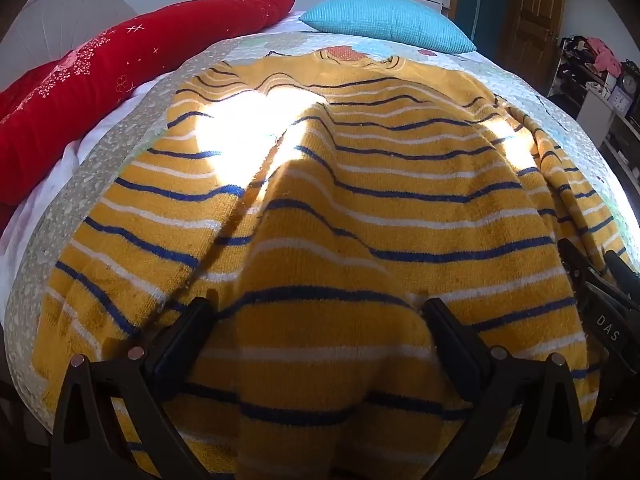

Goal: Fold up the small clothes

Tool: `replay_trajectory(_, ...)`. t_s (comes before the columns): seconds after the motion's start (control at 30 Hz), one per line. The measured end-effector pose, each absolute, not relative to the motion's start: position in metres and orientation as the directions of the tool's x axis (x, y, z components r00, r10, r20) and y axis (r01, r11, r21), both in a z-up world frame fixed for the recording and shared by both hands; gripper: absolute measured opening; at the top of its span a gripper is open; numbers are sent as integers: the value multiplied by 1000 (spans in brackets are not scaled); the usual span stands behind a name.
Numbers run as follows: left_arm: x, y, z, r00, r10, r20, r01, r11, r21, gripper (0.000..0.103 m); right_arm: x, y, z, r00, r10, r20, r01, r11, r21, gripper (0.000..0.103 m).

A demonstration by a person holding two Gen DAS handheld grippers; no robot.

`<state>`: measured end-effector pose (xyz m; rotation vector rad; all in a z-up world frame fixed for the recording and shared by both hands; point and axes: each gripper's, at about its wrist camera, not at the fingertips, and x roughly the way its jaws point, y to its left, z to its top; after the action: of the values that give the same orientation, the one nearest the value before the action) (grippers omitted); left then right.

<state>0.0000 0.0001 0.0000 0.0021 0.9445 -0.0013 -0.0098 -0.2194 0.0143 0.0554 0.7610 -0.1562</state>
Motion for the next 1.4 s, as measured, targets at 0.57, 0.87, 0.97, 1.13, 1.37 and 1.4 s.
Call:
replay_trajectory(0.57,-1,3,1,580,-4,-814,0,1000,-5,103,-11,-215,14,719,-157,-677,176,984,-42,102)
replay_trajectory(0.87,2,8,1,576,-33,-817,-9,999,-47,103,-9,-212,13,714,-190,-674,192,979,-73,103)
replay_trajectory(0.97,3,9,2,572,-42,-819,-7,998,-56,103,-9,-212,13,714,-195,-673,194,978,-77,103)
replay_trajectory(1.13,4,8,1,571,-29,-821,-12,999,-44,103,-9,-211,13,716,-199,-669,196,977,-82,103)
replay_trajectory(1.37,4,8,0,568,-21,-823,-19,999,-39,103,-10,-211,13,720,-202,-664,197,977,-83,103)
replay_trajectory(1.4,4,7,0,568,-19,-823,-19,999,-36,103,-10,-211,13,720,-202,-663,197,977,-83,103)
